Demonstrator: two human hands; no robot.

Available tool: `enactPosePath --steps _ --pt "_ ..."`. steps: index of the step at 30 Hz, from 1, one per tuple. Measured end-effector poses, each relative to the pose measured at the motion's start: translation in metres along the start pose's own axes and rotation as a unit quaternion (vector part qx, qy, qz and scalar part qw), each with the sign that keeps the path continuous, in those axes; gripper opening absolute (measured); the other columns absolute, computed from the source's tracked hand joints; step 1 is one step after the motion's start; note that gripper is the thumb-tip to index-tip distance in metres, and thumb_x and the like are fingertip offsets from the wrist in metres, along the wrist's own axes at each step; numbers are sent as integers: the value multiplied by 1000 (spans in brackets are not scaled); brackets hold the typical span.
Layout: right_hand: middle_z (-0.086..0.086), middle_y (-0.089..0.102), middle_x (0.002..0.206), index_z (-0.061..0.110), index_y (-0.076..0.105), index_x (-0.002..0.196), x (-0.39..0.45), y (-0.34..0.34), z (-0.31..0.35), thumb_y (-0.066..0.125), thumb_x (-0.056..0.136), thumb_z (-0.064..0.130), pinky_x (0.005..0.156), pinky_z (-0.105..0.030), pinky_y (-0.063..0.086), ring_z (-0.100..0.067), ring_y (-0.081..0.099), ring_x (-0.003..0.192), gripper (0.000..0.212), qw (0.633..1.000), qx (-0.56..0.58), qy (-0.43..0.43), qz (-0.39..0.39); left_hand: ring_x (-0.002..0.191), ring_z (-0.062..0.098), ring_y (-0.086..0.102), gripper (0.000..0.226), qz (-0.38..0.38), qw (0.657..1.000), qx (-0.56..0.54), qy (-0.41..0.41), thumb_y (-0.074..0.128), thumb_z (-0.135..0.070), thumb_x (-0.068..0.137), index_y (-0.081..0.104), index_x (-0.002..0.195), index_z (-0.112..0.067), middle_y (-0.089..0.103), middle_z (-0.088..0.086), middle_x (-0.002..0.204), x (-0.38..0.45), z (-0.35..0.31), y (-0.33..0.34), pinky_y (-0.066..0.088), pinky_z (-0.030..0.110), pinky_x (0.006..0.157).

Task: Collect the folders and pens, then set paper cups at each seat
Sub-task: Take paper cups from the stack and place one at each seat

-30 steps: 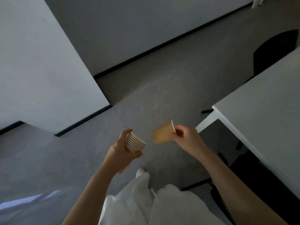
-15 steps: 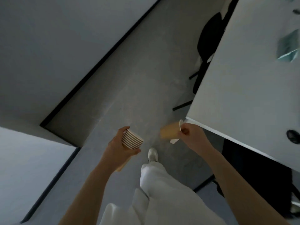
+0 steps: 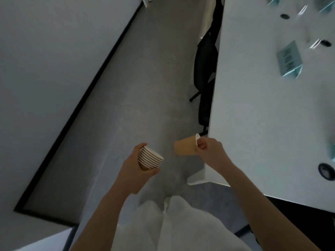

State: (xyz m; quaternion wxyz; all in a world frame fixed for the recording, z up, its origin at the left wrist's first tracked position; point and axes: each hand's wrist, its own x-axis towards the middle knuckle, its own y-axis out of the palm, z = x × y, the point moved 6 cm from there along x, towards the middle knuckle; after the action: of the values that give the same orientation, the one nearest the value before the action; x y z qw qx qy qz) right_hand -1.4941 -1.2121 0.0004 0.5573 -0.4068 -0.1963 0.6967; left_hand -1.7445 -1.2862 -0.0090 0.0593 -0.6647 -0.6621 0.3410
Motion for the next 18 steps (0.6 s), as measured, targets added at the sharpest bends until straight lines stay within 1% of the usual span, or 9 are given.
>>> enactPosePath --steps 2,4,7,9,11,14,18 --pt "-8 66 91 11 65 92 16 0 5 56 87 16 72 -27 43 -25 61 85 11 1000 -5 16 0 85 5 61 82 6 1000 -8 -3 84 -32 71 35 136 -43 61 -5 107 28 -7 -7 43 12 59" --pt "-7 64 91 9 64 94 36 0 12 56 88 15 72 -25 40 -22 59 84 12 999 -7 33 -4 85 5 62 82 6 1000 -22 1 83 -31 72 36 138 -40 63 -3 107 63 -13 -16 42 10 59" --pt "-11 66 98 4 64 102 73 -2 27 57 88 13 78 -29 45 -23 60 88 18 999 2 44 -25 86 5 60 82 28 999 -20 12 83 -32 72 37 139 -36 61 -4 108 114 -20 -31 42 11 62" --pt "-12 66 100 4 64 104 96 -9 37 57 88 14 82 -35 49 -26 62 91 20 996 16 62 -55 85 2 58 82 50 998 -1 27 83 -34 72 37 139 -36 60 -7 104 148 -27 -45 42 12 64" --pt "-12 67 99 6 63 105 117 -17 45 56 90 18 82 -38 51 -27 62 90 20 993 27 77 -87 83 1 57 80 66 997 19 35 83 -34 72 37 138 -37 57 -11 100 177 -34 -63 41 12 63" --pt "-9 67 93 7 64 102 141 -29 59 56 92 23 78 -34 52 -22 62 83 21 986 42 98 -128 83 3 58 78 89 993 50 56 81 -36 74 36 138 -39 57 -11 101 222 -50 -88 43 14 62" --pt "-6 69 92 9 65 99 168 -40 66 60 88 23 78 -31 50 -21 64 85 19 976 67 130 -159 87 6 60 79 109 988 58 92 81 -36 73 37 138 -37 59 -9 104 281 -86 -95 45 21 68"
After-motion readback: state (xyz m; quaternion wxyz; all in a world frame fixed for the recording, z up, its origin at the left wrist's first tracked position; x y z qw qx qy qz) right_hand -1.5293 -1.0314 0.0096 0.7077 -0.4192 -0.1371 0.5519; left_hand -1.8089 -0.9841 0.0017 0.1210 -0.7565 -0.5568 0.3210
